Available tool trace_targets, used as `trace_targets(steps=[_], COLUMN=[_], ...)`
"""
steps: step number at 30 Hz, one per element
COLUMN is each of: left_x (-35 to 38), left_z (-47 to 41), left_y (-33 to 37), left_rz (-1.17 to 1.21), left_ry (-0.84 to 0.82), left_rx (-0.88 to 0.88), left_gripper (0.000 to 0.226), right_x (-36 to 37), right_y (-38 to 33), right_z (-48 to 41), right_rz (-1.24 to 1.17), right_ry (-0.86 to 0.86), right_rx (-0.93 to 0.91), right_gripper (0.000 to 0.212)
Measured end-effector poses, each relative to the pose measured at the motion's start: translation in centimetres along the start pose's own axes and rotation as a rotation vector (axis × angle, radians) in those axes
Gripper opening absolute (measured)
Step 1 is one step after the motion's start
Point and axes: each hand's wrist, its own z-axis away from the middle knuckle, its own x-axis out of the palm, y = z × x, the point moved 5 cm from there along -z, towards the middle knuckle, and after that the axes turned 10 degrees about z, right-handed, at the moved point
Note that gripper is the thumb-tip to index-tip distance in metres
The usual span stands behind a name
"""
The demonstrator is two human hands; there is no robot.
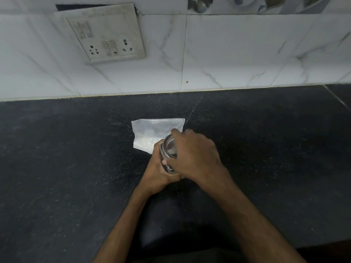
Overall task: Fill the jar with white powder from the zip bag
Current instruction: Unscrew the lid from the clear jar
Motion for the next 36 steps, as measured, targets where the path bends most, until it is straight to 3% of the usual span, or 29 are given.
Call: trace_targets(steps=[4,7,9,13,26,32,36], left_x=[0.1,0.1,0.0,-0.1,0.2,0.1,0.1], left_z=[0.0,0.0,0.0,-0.1,0.2,0.0,0.1], left_y=[0.0,-0.1,-0.2,-0.5,0.1,0.3,0.1], left_rz=[-0.001,0.007,0.012,0.017,-0.022,-0.049,-0.043], left_ry=[-0.003,-0.012,-0.013,-0.009,-0.006,-0.009,-0.001], left_rx=[-0.003,-0.002,0.001,-0.015,-0.032,-0.018,-0.026], left_gripper=[0.097,0.100,0.099,0.096,0.095,0.102,0.097], right_x=[0.6,0.8,1.3,2.2,0.5,-0.9,-1.1], right_y=[-0.9,-0.3,0.0,-0.4,-0.4,-0.7,0.3], right_z=[-0.6,-1.2,-1.1,-0.9,-1.3,-0.7,-0.4], right_rz=[0.119,0.082,0.010,0.022,0.083,0.064,-0.175], right_ry=[-0.004,-0.119,-0.141,-0.042,-0.082,-0.066,-0.024], right_rx=[-0.129,-0.224,-0.156,-0.090,-0.392,-0.439,-0.401], right_gripper=[0.069,0.088,0.098,0.083,0.070,0.074,0.089])
